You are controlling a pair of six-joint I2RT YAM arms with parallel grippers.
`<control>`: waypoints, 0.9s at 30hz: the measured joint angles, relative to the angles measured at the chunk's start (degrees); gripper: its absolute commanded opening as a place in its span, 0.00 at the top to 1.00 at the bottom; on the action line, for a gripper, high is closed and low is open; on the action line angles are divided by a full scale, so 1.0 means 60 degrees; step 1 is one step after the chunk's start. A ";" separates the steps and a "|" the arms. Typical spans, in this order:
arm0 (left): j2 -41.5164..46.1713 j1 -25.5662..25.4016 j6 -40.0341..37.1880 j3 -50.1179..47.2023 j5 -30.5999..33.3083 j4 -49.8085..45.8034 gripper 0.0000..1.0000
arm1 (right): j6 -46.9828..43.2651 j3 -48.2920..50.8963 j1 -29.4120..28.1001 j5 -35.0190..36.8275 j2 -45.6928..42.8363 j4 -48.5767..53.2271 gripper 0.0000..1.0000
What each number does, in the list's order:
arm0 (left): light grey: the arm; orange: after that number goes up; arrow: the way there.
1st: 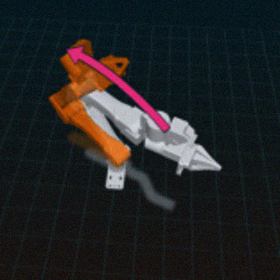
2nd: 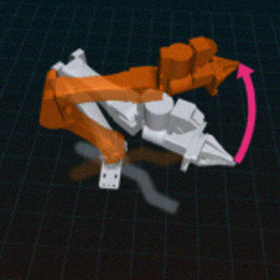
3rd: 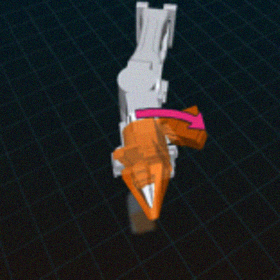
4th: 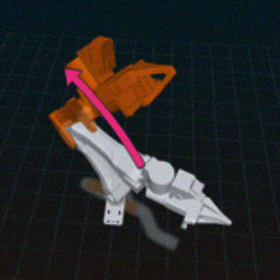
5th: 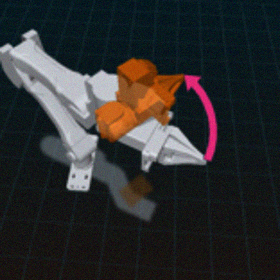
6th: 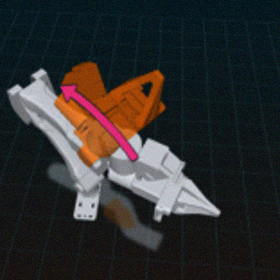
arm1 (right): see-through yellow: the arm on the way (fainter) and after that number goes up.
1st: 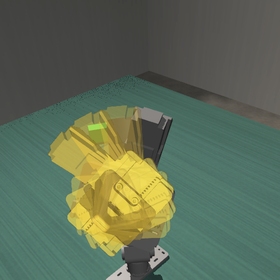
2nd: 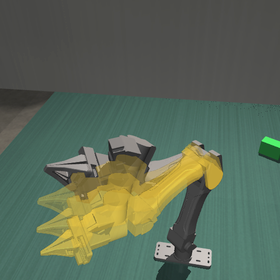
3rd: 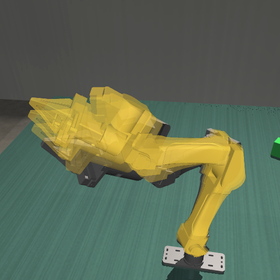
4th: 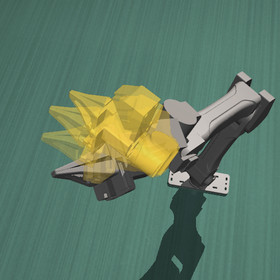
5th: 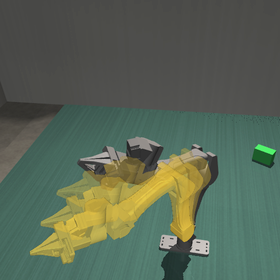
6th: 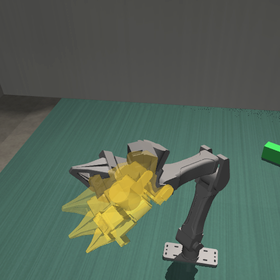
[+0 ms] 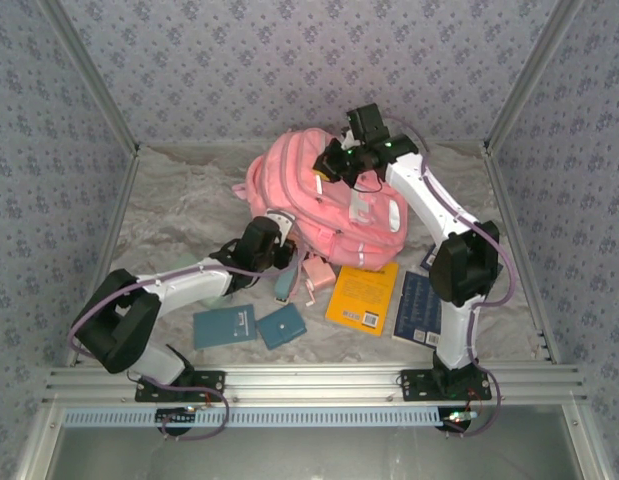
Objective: Pack the student bag
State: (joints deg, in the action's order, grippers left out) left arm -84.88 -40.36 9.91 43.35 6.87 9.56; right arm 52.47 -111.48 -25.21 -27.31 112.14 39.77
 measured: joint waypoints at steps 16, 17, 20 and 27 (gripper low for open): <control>0.0397 0.1056 0.0004 0.0503 -0.0525 -0.1479 1.00 | -0.2492 -0.1905 -0.0692 0.1432 0.1078 0.1902 1.00; 0.0455 0.1169 -0.0004 0.0546 -0.0583 -0.1577 1.00 | -0.2656 -0.2033 -0.0718 0.1512 0.1162 0.1996 1.00; 0.0612 0.1639 -0.0018 0.0809 -0.0841 -0.2040 1.00 | -0.2994 -0.2259 -0.0805 0.1730 0.1351 0.2182 1.00; 0.0630 0.2317 -0.0229 0.1421 -0.1362 -0.2896 1.00 | -0.3566 -0.2634 -0.0951 0.2102 0.1566 0.2561 1.00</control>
State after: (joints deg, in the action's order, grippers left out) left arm -81.10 -26.46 8.54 51.88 -1.30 -7.81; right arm 31.07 -127.28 -30.92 -14.70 121.54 55.13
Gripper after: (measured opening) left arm 0.038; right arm 0.048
